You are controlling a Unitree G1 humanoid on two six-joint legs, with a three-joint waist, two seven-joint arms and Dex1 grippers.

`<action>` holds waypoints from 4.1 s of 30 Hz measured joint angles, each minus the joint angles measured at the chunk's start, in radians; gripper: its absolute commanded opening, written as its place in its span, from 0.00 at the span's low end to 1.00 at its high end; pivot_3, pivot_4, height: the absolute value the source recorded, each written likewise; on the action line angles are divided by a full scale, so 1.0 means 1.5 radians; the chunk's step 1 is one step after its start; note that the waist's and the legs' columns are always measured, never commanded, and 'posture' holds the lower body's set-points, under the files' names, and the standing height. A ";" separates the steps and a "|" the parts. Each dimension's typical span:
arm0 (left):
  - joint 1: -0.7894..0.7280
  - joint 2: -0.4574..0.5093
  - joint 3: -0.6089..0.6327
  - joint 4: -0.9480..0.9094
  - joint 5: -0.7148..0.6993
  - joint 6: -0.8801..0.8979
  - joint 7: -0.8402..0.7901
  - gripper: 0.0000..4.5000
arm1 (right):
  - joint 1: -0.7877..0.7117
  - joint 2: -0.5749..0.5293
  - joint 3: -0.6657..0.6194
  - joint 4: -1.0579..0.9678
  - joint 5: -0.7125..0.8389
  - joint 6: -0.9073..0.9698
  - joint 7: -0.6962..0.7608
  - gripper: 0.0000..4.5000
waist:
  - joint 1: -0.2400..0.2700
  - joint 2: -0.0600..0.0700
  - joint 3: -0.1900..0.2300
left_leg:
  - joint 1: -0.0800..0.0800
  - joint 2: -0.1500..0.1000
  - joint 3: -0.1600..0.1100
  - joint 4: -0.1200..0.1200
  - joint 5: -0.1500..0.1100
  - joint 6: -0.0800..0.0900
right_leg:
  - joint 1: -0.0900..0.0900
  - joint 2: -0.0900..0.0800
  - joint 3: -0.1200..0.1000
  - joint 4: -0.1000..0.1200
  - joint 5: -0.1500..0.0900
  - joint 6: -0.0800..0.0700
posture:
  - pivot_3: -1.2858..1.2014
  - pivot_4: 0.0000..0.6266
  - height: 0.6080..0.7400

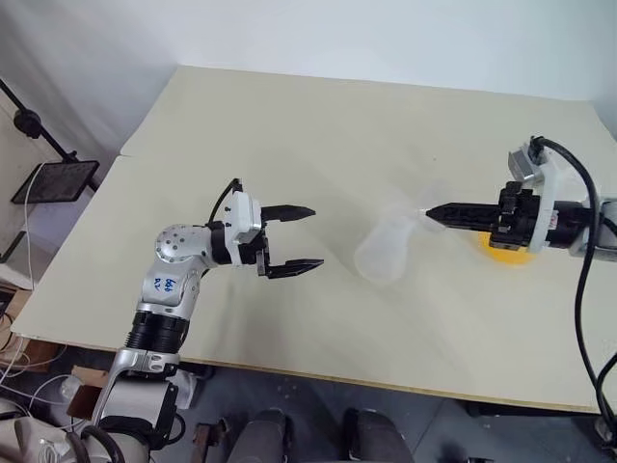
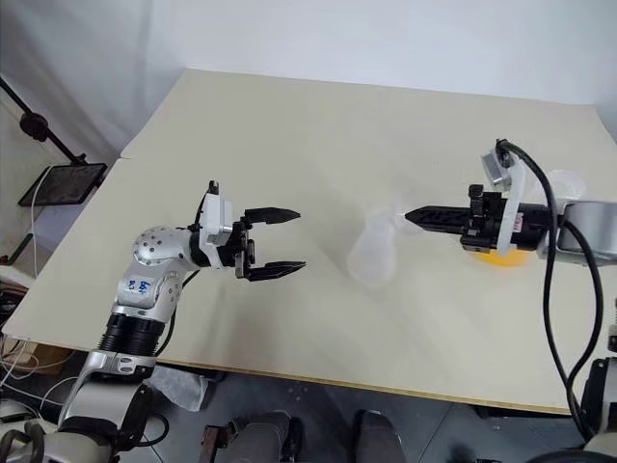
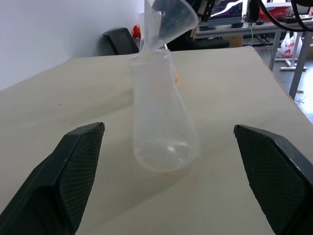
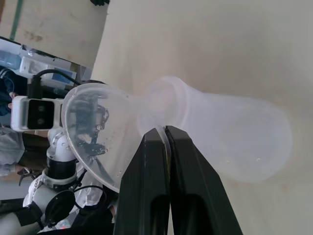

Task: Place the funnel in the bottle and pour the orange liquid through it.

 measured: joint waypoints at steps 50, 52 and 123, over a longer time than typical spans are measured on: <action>-0.035 0.007 0.011 0.070 0.002 0.001 -0.002 1.00 | 0.741 0.378 -0.348 -0.538 -0.962 -0.899 0.428 1.00 | -0.005 0.001 0.000 | 0.011 -0.003 0.007 -0.005 0.002 0.001 | 0.003 0.002 0.011 0.003 0.002 0.003 | 0.52 0.24 1.00; -0.035 0.003 0.011 0.064 0.001 0.005 0.001 1.00 | 0.692 0.355 -0.342 -0.526 -0.947 -0.868 0.404 1.00 | -0.003 0.001 0.000 | 0.011 -0.003 0.007 -0.005 0.002 0.001 | 0.003 0.002 0.010 0.003 0.002 0.003 | 0.52 0.24 1.00; -0.005 -0.005 0.008 -0.008 -0.005 0.041 0.016 1.00 | 0.273 0.162 -0.047 -0.405 -1.090 -0.767 0.426 0.54 | 0.000 0.004 0.002 | 0.010 -0.003 0.007 -0.005 0.002 0.001 | 0.002 0.001 0.009 0.002 0.002 0.003 | 0.52 0.24 1.00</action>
